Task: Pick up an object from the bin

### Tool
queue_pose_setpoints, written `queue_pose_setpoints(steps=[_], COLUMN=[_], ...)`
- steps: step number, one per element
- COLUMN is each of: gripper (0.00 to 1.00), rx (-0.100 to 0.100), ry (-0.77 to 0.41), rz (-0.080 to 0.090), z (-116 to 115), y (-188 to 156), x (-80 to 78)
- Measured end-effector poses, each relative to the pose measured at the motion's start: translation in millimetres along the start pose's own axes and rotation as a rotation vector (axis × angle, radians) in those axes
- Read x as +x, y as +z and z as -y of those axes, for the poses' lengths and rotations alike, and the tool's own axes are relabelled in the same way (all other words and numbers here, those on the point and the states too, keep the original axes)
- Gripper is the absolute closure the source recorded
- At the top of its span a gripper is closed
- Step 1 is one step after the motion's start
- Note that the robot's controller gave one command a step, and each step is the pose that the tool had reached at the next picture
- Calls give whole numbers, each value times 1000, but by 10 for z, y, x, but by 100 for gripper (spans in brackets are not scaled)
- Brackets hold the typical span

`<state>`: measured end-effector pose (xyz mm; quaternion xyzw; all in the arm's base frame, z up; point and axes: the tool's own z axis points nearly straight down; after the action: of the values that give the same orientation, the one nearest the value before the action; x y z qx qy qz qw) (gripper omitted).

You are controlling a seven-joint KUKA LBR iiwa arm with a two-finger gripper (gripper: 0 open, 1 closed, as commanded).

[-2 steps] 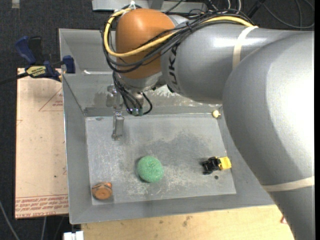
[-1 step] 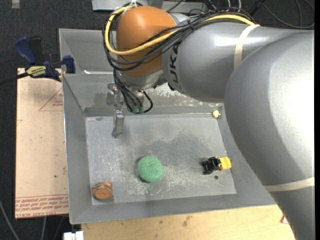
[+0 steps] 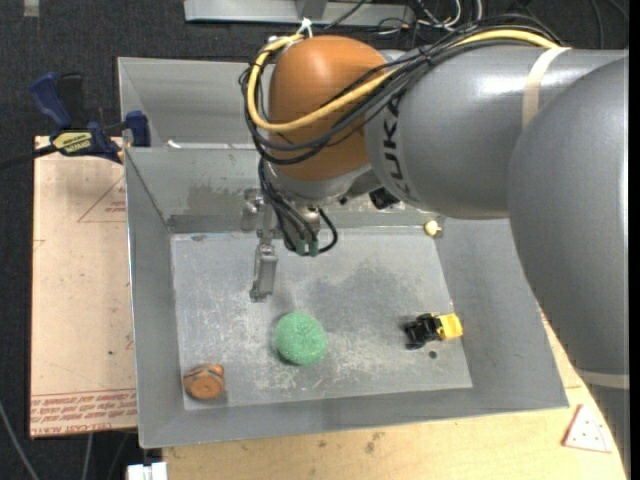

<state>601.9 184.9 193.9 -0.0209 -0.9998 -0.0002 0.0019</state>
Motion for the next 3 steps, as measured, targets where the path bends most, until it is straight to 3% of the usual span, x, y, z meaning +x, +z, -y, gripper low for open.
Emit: queue_pose_setpoints(steps=[1,2,3], gripper=[0,0,0], rx=[-1,-2,0], ry=[-53,-45,11], rz=[8,4,6], z=[84,417,638], y=[-7,115,361], x=[150,260,620])
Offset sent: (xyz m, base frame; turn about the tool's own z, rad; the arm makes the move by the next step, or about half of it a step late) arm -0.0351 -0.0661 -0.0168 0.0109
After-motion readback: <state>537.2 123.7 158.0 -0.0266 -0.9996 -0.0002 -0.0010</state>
